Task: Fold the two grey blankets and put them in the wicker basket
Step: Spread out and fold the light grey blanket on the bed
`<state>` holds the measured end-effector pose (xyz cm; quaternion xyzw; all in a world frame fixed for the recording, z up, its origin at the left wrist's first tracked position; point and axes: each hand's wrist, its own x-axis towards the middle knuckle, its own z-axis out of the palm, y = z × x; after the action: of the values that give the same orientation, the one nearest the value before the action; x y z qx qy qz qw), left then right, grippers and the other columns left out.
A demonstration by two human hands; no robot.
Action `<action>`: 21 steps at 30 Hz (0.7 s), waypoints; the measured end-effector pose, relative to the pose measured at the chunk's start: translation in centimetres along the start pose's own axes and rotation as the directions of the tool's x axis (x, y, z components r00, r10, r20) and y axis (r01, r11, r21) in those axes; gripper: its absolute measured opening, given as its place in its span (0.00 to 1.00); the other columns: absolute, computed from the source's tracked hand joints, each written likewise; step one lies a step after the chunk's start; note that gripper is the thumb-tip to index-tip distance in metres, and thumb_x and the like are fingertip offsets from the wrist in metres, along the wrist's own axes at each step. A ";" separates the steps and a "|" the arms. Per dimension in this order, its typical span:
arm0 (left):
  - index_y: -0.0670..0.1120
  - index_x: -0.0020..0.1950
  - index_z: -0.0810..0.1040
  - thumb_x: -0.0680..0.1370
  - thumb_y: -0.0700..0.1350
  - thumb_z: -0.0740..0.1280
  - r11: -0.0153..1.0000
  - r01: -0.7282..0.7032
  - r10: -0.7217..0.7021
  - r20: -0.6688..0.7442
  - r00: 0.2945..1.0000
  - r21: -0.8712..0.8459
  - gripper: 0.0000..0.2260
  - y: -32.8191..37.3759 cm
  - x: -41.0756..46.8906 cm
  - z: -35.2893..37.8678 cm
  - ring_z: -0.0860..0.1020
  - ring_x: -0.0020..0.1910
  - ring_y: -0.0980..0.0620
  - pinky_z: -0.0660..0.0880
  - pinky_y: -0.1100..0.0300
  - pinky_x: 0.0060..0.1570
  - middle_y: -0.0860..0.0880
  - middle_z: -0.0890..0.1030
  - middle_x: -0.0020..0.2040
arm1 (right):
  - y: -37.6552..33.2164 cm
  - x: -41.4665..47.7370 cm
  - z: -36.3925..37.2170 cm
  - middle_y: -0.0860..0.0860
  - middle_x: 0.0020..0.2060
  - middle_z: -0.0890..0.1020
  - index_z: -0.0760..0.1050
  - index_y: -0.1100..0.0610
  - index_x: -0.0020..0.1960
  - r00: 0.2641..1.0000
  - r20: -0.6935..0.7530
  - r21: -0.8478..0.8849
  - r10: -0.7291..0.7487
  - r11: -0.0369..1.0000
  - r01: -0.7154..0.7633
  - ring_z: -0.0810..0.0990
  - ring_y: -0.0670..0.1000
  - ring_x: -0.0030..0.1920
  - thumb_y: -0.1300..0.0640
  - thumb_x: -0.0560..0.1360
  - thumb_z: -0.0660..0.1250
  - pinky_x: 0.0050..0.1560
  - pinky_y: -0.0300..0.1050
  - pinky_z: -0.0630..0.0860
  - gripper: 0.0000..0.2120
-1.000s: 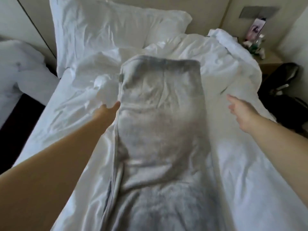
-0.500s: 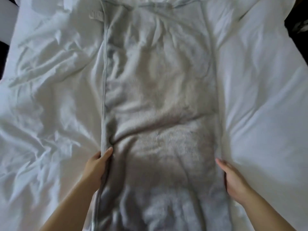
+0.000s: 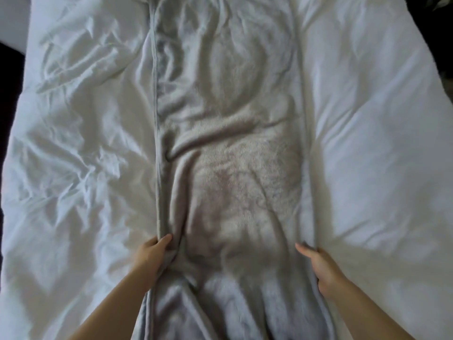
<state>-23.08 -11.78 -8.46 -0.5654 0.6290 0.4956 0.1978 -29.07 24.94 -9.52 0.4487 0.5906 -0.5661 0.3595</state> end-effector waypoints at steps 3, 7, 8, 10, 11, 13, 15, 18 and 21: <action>0.43 0.35 0.78 0.76 0.45 0.68 0.995 0.019 -0.012 -0.079 0.997 0.094 0.10 -5.0 -2.2 -0.7 0.76 0.35 0.46 0.71 0.55 0.38 0.42 0.79 0.34 | 3.1 -1.7 -1.3 0.60 0.50 0.84 0.78 0.66 0.58 0.999 -0.017 -0.059 -0.035 0.998 0.034 0.83 0.59 0.52 0.60 0.73 0.70 0.61 0.58 0.75 0.16; 0.42 0.36 0.77 0.75 0.44 0.66 0.967 -0.003 0.052 -0.187 0.981 0.254 0.09 -10.2 -5.0 -1.4 0.75 0.33 0.44 0.67 0.56 0.34 0.42 0.78 0.32 | 5.0 -3.2 -2.8 0.59 0.49 0.84 0.78 0.63 0.58 0.997 -0.020 -0.093 -0.076 0.993 0.074 0.82 0.58 0.50 0.58 0.76 0.67 0.53 0.53 0.78 0.13; 0.42 0.37 0.77 0.76 0.44 0.66 0.959 -0.017 0.077 -0.200 0.977 0.284 0.09 -10.8 -5.7 -1.5 0.75 0.34 0.43 0.67 0.55 0.35 0.42 0.78 0.33 | 5.4 -3.5 -3.1 0.60 0.50 0.83 0.78 0.64 0.58 0.995 -0.039 -0.104 -0.097 0.990 0.093 0.82 0.59 0.51 0.59 0.76 0.67 0.55 0.54 0.77 0.13; 0.39 0.41 0.77 0.78 0.46 0.63 0.962 -0.038 0.101 -0.222 0.970 0.271 0.12 -11.6 -6.9 -1.5 0.77 0.40 0.41 0.68 0.54 0.39 0.39 0.79 0.38 | 6.5 -4.6 -3.5 0.63 0.51 0.82 0.77 0.67 0.58 0.974 -0.118 -0.158 -0.195 0.972 0.175 0.81 0.62 0.54 0.60 0.76 0.67 0.60 0.57 0.75 0.13; 0.38 0.42 0.77 0.79 0.46 0.62 0.978 -0.060 0.106 -0.229 0.968 0.202 0.13 -11.3 -7.3 -1.7 0.77 0.42 0.40 0.69 0.53 0.41 0.39 0.79 0.39 | 6.6 -5.4 -3.5 0.63 0.49 0.82 0.78 0.67 0.56 0.951 -0.164 -0.174 -0.263 0.956 0.235 0.81 0.62 0.53 0.61 0.76 0.67 0.58 0.57 0.75 0.11; 0.38 0.40 0.76 0.79 0.45 0.62 0.991 -0.122 0.131 -0.254 0.958 0.051 0.13 -9.4 -8.2 -2.3 0.76 0.40 0.42 0.70 0.52 0.41 0.40 0.77 0.36 | 5.8 -7.5 -3.4 0.58 0.42 0.83 0.80 0.62 0.47 0.887 -0.205 -0.222 -0.413 0.902 0.369 0.82 0.60 0.48 0.62 0.76 0.67 0.49 0.51 0.76 0.05; 0.39 0.34 0.73 0.77 0.43 0.63 0.976 -0.217 0.203 -0.295 0.933 -0.013 0.13 -6.5 -8.8 -3.4 0.72 0.35 0.46 0.66 0.53 0.34 0.42 0.73 0.31 | 2.9 -9.6 -2.7 0.54 0.38 0.82 0.78 0.58 0.39 0.821 -0.181 -0.259 -0.541 0.832 0.491 0.81 0.55 0.42 0.62 0.76 0.67 0.42 0.44 0.75 0.08; 0.43 0.30 0.68 0.78 0.42 0.63 0.916 -0.394 0.346 -0.352 0.870 -0.073 0.16 -0.6 -10.2 -5.4 0.67 0.30 0.51 0.63 0.58 0.28 0.48 0.68 0.26 | -4.5 -12.4 -1.2 0.45 0.37 0.82 0.78 0.56 0.41 0.728 -0.173 -0.071 -0.664 0.745 0.663 0.78 0.46 0.41 0.62 0.77 0.65 0.45 0.36 0.75 0.07; 0.44 0.30 0.68 0.77 0.50 0.63 0.837 -0.535 0.448 -0.415 0.792 -0.116 0.18 7.1 -9.6 -7.5 0.68 0.30 0.51 0.64 0.57 0.31 0.49 0.69 0.28 | -14.4 -13.4 0.9 0.47 0.35 0.80 0.77 0.55 0.39 0.668 -0.240 0.054 -0.705 0.677 0.734 0.79 0.42 0.35 0.57 0.77 0.65 0.38 0.33 0.76 0.09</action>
<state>-24.50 -14.07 5.39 -0.4832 0.7195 0.4823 -0.1275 -38.16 22.99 7.87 0.2578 0.7094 -0.6558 0.0116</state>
